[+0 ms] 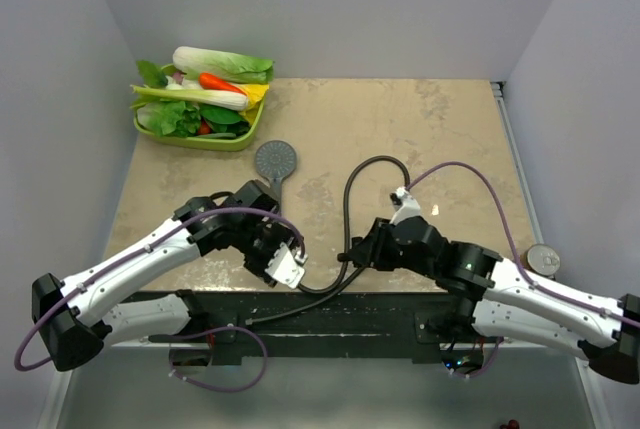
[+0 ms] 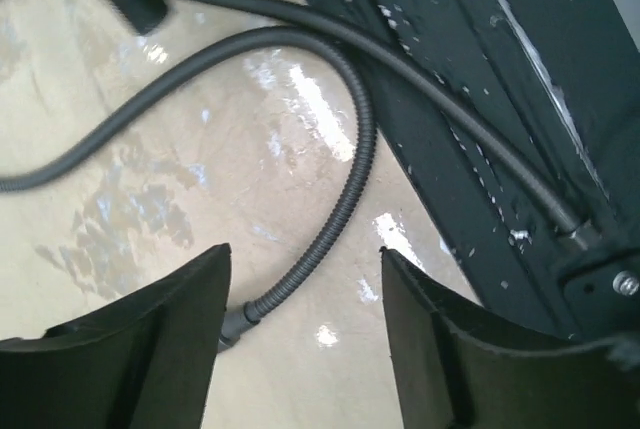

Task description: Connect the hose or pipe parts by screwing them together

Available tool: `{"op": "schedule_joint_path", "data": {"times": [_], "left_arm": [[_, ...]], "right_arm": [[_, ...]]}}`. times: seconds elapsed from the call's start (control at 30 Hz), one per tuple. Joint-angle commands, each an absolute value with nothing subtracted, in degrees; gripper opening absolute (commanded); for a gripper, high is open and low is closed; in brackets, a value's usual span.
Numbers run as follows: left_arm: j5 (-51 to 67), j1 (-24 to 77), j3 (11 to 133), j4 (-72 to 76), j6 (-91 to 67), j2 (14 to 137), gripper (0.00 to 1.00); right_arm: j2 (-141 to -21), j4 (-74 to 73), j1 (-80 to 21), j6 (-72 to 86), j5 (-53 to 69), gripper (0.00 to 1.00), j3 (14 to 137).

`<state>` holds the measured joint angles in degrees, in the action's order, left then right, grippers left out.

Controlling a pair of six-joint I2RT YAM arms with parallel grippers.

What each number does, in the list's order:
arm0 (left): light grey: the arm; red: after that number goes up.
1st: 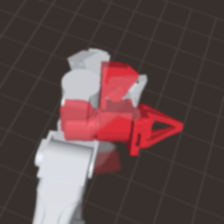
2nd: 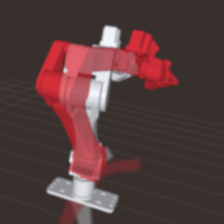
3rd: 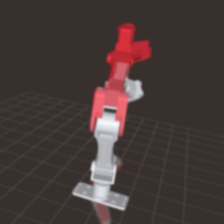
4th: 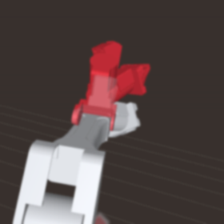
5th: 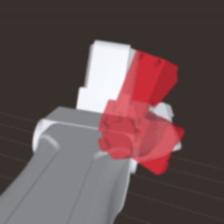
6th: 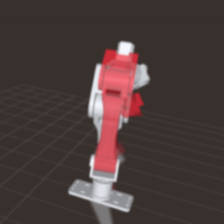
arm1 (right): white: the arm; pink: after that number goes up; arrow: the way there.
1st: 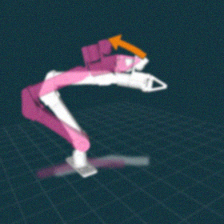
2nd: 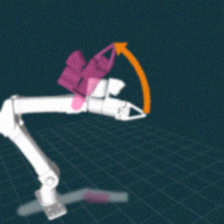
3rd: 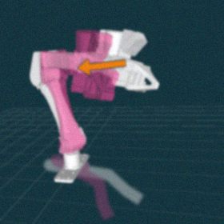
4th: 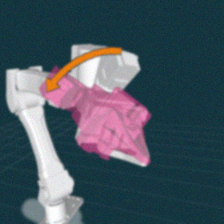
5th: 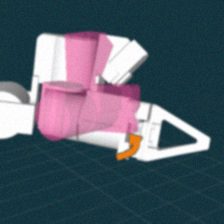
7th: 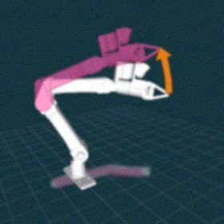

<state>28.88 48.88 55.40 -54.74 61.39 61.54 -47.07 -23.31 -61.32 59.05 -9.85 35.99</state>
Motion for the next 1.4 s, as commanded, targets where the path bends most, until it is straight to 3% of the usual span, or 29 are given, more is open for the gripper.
{"op": "schedule_joint_path", "data": {"times": [0.0,0.13,0.23,0.47,0.87,1.13,1.37], "left_arm": [[32.7,50.6,54.1,-63.5,87.4,60.9,0.7],[28.6,54.4,47.9,-64.2,106.5,58.8,0.83],[26.8,54.8,40.4,-59.3,122.5,53.5,0.88],[28.5,54.8,29.0,-52.2,155.2,50.2,0.88],[25.6,67.1,29.5,-39.3,156.4,67.0,0.85],[23.5,71.4,33.0,-33.5,156.5,77.6,0.75],[25.2,73.7,32.9,-25.6,156.2,80.1,0.74]], "right_arm": [[-39.5,-31.0,-61.1,60.9,-18.0,0.0,39.7],[-34.5,-35.8,-61.1,62.0,-19.2,0.0,40.3],[-31.7,-38.2,-61.1,62.7,-19.9,0.0,40.5],[-30.2,-40.4,-61.1,62.1,-21.1,0.0,42.6],[-28.0,-40.7,-61.1,61.3,-21.5,0.0,42.5],[-25.8,-41.0,-61.1,61.3,-21.7,0.0,41.7],[-24.9,-39.4,-61.1,61.3,-20.5,0.0,39.2]]}}
